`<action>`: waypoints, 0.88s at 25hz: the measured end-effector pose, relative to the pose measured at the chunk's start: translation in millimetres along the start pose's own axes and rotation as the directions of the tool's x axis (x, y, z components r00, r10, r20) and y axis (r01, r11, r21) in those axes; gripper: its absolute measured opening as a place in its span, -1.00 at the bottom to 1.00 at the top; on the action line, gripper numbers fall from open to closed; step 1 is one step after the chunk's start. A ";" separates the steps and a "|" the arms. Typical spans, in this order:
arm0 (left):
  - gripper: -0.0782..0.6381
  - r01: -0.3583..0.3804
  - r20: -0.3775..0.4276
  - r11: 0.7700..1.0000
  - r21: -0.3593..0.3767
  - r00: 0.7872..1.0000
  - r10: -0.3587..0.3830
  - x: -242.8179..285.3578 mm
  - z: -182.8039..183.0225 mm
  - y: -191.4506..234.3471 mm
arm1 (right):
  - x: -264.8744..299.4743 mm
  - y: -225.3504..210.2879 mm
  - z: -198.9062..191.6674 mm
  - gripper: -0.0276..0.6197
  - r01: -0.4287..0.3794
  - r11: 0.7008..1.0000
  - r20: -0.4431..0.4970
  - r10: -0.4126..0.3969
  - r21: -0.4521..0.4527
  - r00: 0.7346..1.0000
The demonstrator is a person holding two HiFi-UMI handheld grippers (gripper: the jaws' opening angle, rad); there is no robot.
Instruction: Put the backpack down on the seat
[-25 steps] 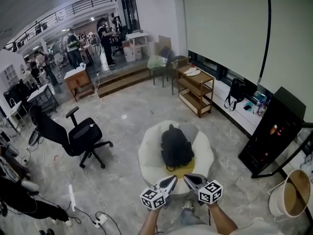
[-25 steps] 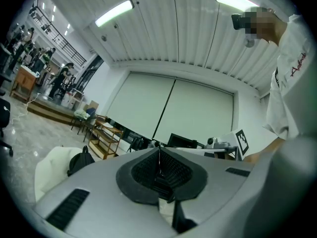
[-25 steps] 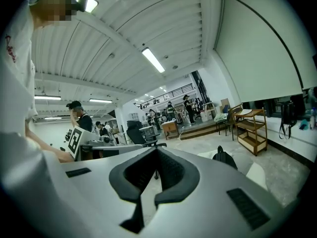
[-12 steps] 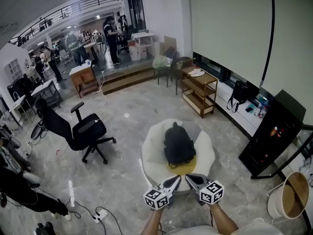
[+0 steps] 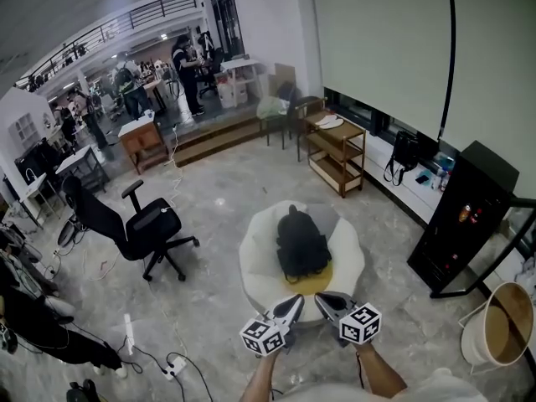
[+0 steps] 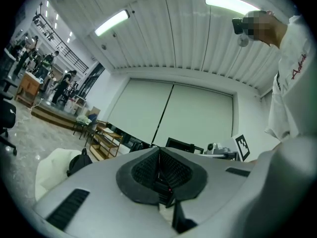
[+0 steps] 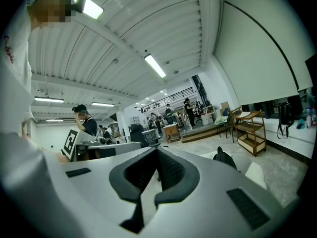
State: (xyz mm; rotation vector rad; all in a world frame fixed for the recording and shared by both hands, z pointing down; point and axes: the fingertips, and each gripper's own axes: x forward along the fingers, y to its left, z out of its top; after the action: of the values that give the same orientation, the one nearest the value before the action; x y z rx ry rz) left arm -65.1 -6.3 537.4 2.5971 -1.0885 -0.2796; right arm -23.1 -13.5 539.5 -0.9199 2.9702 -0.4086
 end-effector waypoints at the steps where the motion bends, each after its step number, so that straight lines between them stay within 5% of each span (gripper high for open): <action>1: -0.69 0.003 0.000 1.000 0.004 1.000 -0.003 1.6 -1.6 -7.2 | -6.2 -0.8 -0.3 -0.83 0.001 1.000 0.002 -0.001 0.000 1.000; 22: -0.69 -0.001 -0.060 1.000 0.008 0.998 0.001 -2.3 -43.0 -68.8 | -70.0 15.7 -21.0 -0.83 0.016 1.000 -0.006 -0.015 0.020 1.000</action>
State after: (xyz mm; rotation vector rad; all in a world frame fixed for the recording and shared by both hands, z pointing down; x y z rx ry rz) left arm -8.6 49.8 553.2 2.5939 -1.0727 -0.1965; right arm 24.4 43.1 550.8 -0.9421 2.9603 -0.4419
